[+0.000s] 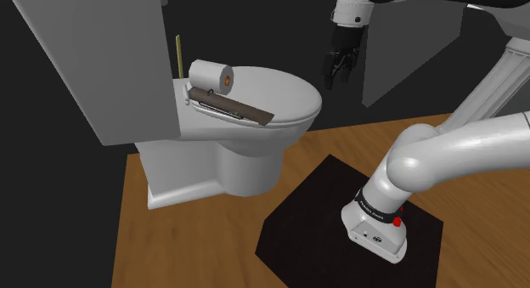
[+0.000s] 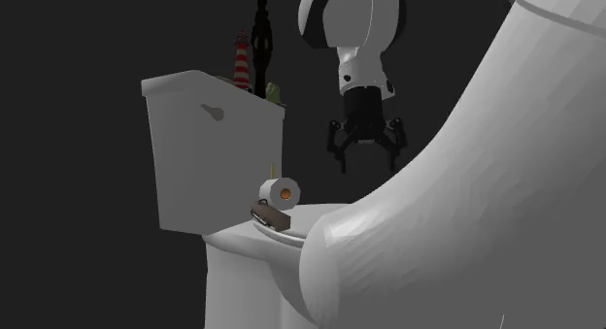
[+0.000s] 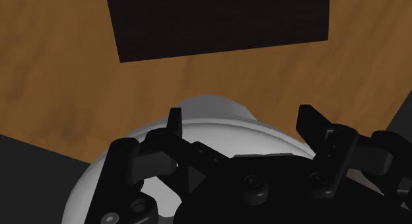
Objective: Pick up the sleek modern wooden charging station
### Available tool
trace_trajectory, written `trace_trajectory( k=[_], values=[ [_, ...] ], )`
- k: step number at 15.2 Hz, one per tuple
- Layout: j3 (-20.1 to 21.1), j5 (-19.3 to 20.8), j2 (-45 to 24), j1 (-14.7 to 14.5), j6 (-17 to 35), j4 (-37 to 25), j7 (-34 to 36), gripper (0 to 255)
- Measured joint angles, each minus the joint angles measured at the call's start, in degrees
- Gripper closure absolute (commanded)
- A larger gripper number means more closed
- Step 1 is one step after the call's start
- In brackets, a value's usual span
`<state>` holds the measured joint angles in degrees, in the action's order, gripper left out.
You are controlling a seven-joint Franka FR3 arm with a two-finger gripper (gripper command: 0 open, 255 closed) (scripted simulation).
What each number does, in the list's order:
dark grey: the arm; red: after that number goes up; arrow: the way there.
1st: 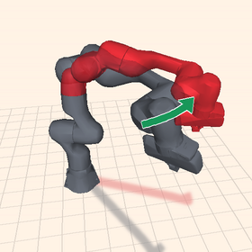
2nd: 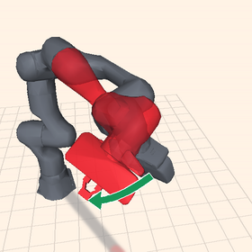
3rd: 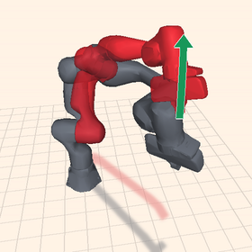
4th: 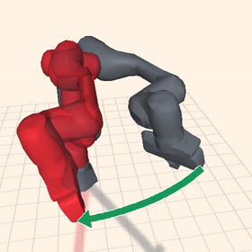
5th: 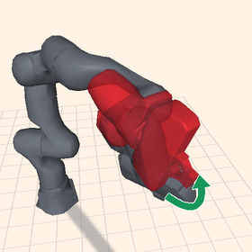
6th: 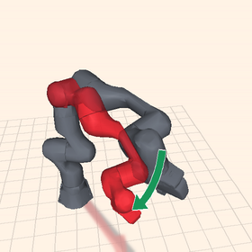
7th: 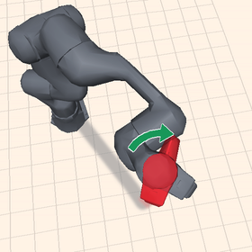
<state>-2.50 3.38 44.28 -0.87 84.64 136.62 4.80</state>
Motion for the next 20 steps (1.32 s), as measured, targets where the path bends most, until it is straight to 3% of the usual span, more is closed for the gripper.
trace_trajectory(
  k=[3,9,20],
  values=[
    [0.86,-0.31,-1.67,-0.72,1.77,-0.27,0.19,0],
    [4.57,-0.9,-10.43,-3.66,10.07,-2.61,0.74,0],
    [11.39,1.99,-29.78,-7.56,22.24,-13.13,2.32,0]
  ],
)
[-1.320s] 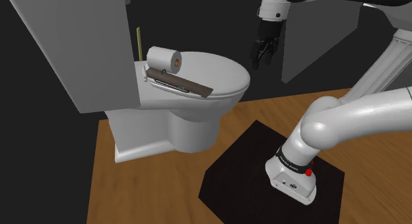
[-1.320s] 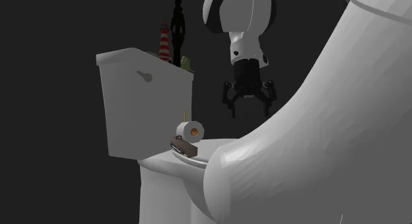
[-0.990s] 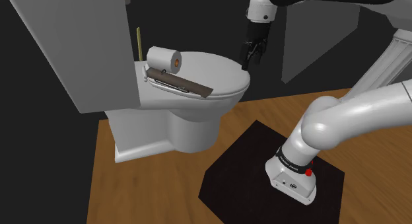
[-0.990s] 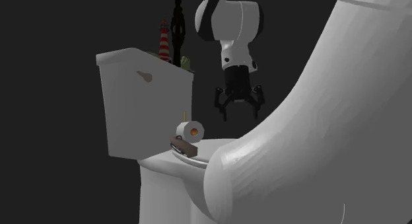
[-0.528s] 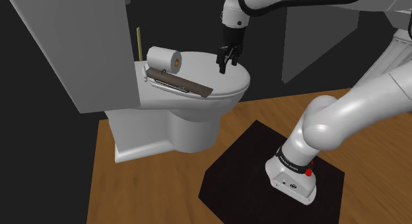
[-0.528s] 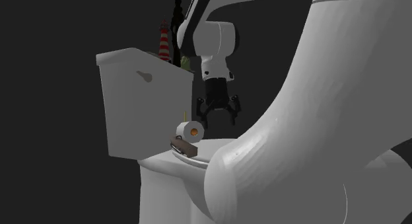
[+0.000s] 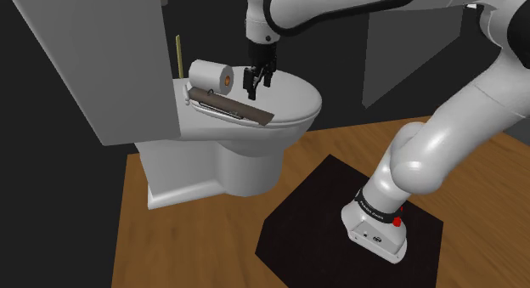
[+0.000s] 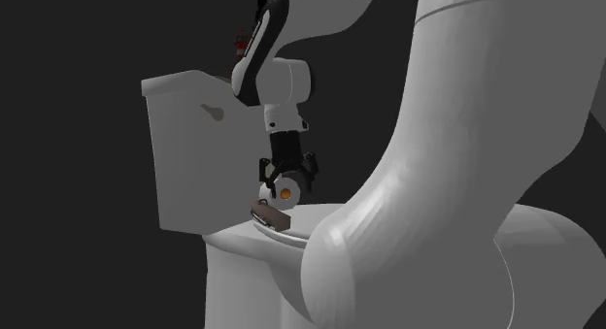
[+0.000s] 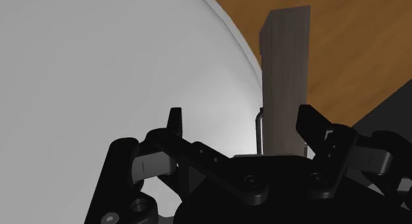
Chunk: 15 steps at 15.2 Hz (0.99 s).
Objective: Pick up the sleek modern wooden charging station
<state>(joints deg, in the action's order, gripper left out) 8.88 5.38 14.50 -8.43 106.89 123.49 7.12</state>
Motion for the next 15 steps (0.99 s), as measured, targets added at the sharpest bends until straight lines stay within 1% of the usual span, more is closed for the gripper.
trace_trajectory(
  k=[5,8,13,15],
  values=[
    [2.96,3.27,-9.15,-1.7,3.39,-6.83,1.49,0],
    [3.9,4.74,-12.3,-2.41,5.16,-8.45,2.3,0],
    [3.94,5.51,-13.8,-2.42,9.0,-6.05,3.12,0],
    [3.97,5.69,-14.21,-2.44,9.8,-5.64,3.37,0]
  ],
)
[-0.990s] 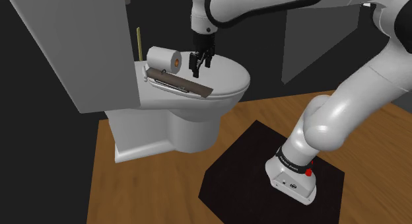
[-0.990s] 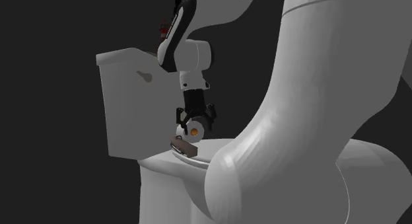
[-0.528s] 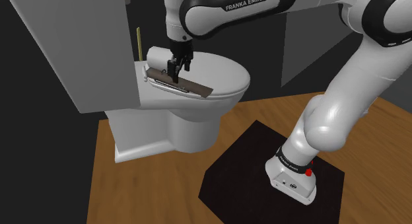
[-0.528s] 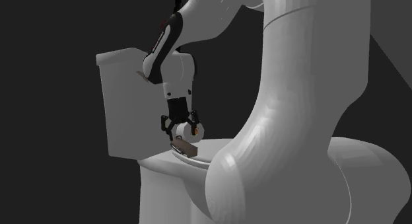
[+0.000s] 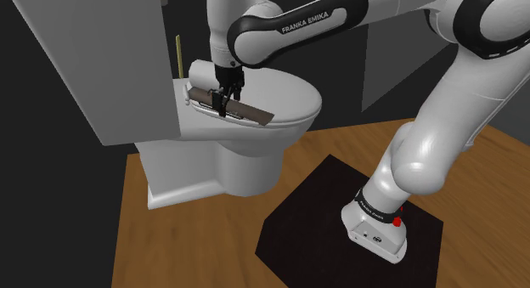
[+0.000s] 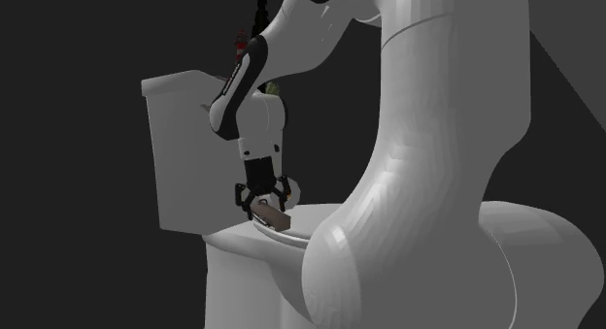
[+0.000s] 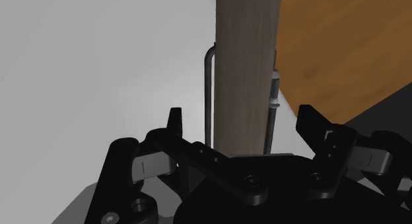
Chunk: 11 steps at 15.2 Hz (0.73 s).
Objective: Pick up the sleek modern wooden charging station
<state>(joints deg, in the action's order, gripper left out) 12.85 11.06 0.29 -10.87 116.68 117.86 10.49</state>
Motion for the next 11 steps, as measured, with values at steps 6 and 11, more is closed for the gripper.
trace_trajectory(
  k=[6,11],
  values=[
    [-0.03,0.06,-0.11,0.03,0.32,0.19,0.03,255],
    [-0.03,0.06,-0.1,0.03,0.32,0.22,0.03,255]
  ],
)
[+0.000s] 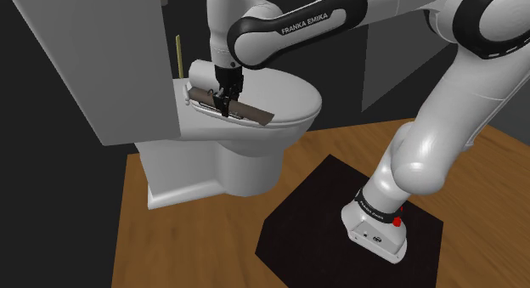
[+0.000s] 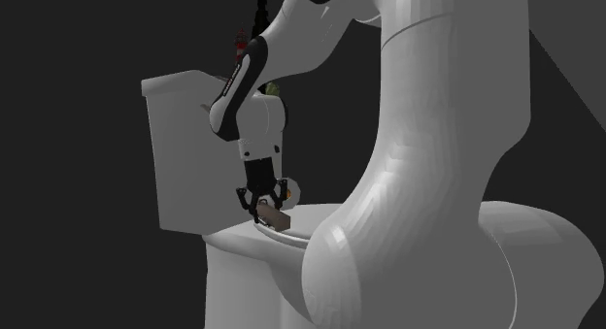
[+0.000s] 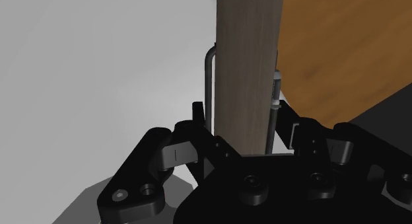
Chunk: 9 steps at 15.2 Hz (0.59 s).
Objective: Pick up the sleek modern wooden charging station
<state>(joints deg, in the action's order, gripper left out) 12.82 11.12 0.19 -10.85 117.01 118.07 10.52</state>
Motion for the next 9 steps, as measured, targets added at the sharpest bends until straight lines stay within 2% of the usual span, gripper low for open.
trace_trajectory(
  k=[9],
  values=[
    [-0.01,-0.9,1.68,-0.01,-5.77,-4.28,-1.37,255]
  ],
)
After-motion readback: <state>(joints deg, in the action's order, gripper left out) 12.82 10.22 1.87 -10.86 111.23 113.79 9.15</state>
